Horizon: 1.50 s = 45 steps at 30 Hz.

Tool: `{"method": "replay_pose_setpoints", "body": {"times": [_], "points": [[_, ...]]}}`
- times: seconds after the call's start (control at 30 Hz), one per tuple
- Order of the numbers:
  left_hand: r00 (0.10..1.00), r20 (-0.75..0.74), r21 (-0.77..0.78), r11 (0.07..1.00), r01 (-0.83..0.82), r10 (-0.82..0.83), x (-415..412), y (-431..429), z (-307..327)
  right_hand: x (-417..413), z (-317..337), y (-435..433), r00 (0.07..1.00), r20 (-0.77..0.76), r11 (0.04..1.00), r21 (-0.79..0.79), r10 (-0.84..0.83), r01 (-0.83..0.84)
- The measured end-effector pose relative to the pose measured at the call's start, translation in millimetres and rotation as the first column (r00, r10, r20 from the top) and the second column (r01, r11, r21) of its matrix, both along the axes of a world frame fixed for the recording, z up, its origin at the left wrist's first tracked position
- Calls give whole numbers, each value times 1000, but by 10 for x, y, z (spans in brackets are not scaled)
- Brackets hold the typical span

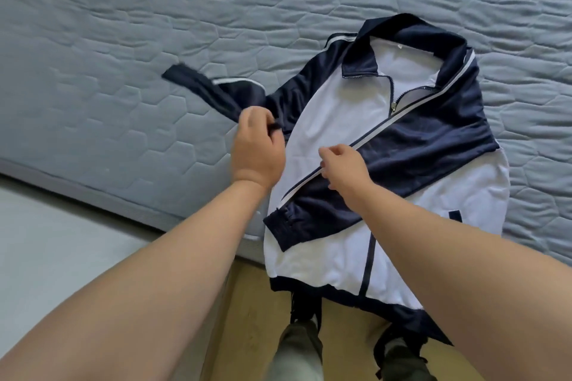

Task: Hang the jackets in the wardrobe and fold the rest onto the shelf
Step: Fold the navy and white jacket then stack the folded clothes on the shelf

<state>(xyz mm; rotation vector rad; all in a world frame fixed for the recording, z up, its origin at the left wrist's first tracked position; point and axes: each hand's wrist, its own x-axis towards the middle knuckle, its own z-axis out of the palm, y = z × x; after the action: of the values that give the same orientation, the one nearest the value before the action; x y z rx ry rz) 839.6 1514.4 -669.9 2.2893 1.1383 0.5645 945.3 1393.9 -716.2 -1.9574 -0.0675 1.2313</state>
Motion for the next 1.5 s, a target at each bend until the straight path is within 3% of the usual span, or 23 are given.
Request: {"method": "replay_pose_setpoints", "body": {"times": [0.07, 0.1, 0.2, 0.3, 0.37, 0.4, 0.47, 0.53, 0.57, 0.63, 0.7, 0.77, 0.83, 0.93, 1.0, 1.07, 1.13, 1.17, 1.2, 1.27, 1.3, 1.4, 1.5], "points": [[956, -108, 63, 957, 282, -274, 31, -218, 12, 120, 88, 13, 983, -31, 983, -27, -183, 182], [889, -222, 97, 898, 429, -401, 22, -331, -28, 186, 119, -23, 965, -42, 966, -39, -257, 256], [468, -597, -18, 595, 804, -651, -75, -715, -195, 380, 151, -197, 847, -269, 887, -71, -458, 457], [152, -659, -214, 377, 901, -737, -152, -1012, -321, 433, 176, -443, 682, -445, 784, -79, -581, 616], [82, -602, -324, 337, 884, -794, -160, -1127, -349, 466, 131, -615, 633, -454, 739, -93, -627, 667], [138, -543, -381, 389, 839, -829, -165, -1160, -354, 499, 102, -695, 632, -456, 740, -95, -627, 666], [459, -407, -523, 614, 591, -790, -150, -1176, -362, 552, 41, -849, 648, -470, 759, -76, -599, 646], [760, -378, -608, 761, 226, -528, -74, -1161, -380, 602, 12, -929, 674, -421, 764, -76, -607, 640], [852, -377, -603, 795, 72, -363, -20, -1133, -392, 619, 11, -941, 700, -348, 766, -89, -623, 637], [930, -365, -590, 783, -197, -41, 113, -1043, -428, 675, 0, -963, 794, -106, 800, -116, -599, 588], [917, -336, -670, 630, -394, 216, 255, -940, -467, 728, -16, -979, 909, 154, 903, -139, -387, 408], [871, -354, -805, 363, -469, 341, 383, -868, -510, 750, 4, -958, 956, 271, 963, -205, -115, 174], [860, -326, -908, 123, -400, 393, 499, -783, -536, 739, -13, -929, 959, 259, 952, -306, 116, -32], [821, -220, -969, -26, -244, 527, 675, -631, -535, 672, -35, -952, 962, 118, 902, -392, 244, -181], [806, -150, -975, 49, -216, 572, 792, -597, -532, 606, -14, -1002, 948, 65, 861, -442, 310, -251], [892, -69, -923, 311, -227, 448, 869, -685, -519, 565, -25, -1080, 954, 110, 843, -505, 278, -188], [993, -92, -781, 613, -120, 78, 862, -835, -489, 536, -17, -1180, 946, 295, 854, -519, 135, 41], [968, -180, -682, 731, 8, -178, 833, -893, -477, 531, -9, -1224, 905, 409, 859, -499, 116, 115], [868, -299, -588, 793, 159, -396, 798, -940, -465, 532, 4, -1260, 858, 492, 871, -475, 148, 122], [660, -470, -488, 795, 360, -586, 752, -985, -436, 556, -5, -1323, 788, 550, 893, -451, 277, 1], [636, -468, -509, 776, 373, -613, 739, -996, -431, 574, -13, -1344, 762, 541, 885, -457, 356, -90], [688, -376, -590, 733, 338, -620, 742, -1013, -432, 680, -66, -1347, 642, 481, 782, -526, 597, -333], [769, -337, -624, 740, 249, -543, 750, -961, -461, 775, -144, -1322, 578, 298, 613, -623, 760, -486]]}}
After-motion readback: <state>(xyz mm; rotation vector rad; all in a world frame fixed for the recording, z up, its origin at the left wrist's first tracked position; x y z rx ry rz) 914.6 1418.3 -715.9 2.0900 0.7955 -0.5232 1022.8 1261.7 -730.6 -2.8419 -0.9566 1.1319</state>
